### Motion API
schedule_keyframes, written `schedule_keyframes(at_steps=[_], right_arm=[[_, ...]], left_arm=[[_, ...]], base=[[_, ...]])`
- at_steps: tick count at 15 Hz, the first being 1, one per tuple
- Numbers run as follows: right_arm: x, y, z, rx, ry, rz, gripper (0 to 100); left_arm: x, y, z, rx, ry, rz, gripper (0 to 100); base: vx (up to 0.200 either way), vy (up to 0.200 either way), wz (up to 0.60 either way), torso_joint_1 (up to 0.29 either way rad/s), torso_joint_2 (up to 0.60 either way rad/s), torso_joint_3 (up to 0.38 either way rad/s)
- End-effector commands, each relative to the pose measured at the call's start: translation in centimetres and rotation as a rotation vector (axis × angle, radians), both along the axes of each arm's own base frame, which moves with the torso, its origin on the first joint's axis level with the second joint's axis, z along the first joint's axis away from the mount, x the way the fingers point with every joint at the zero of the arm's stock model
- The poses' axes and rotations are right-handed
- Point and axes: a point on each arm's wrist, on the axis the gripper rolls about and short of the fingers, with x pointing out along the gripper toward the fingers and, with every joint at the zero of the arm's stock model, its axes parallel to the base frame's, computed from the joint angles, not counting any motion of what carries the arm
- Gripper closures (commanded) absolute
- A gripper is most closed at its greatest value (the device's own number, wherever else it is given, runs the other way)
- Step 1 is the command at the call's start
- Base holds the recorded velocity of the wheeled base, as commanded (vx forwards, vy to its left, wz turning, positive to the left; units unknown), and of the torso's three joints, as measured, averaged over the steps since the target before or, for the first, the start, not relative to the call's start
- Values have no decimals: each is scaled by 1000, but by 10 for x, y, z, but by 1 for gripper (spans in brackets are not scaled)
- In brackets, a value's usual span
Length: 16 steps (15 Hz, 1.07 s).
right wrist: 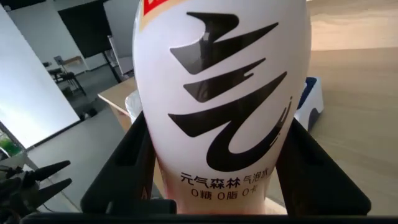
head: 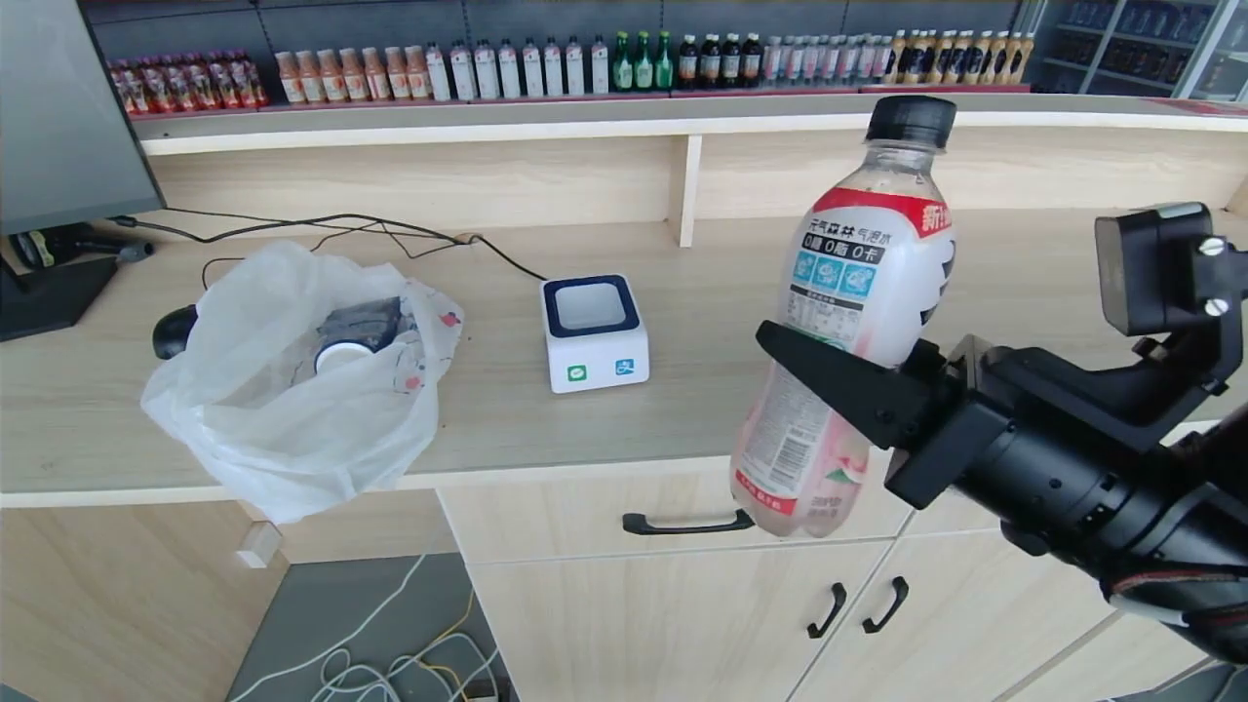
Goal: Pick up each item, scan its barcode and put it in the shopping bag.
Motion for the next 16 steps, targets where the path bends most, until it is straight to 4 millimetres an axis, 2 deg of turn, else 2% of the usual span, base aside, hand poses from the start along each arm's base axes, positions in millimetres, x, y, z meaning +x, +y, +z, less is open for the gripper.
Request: schedule_keyframes(at_steps=[1,4,6,9,11,13,16], right_arm=[[4,-4,-9,-32,7,-53,100],[5,-7,-11,-27,-45,-137,100],[6,-11,-16,-6,-8,-285,100],[1,-17,-22,-29,-19,-303,100],[10,-28,-19,-42,-43,-375,100],[21,-52,-22,-126,-91,-510,100],[21,-60,-18,-115,-121,-556,100]], left_arm=[[0,0,0,-1,0,0,0],[0,0,0,-1,0,0,0],[0,0,0,-1,0,0,0],[0,0,0,1,0,0,0],[0,0,0,4,0,-2,0],[0,0,0,2,0,0,0],[0,0,0,4,0,0,0]], base=[[0,0,0,0,0,0],[0,0,0,0,0,0],[0,0,0,0,0,0],[0,0,0,0,0,0],[0,0,0,0,0,0],[0,0,0,0,0,0],[0,0,0,0,0,0]])
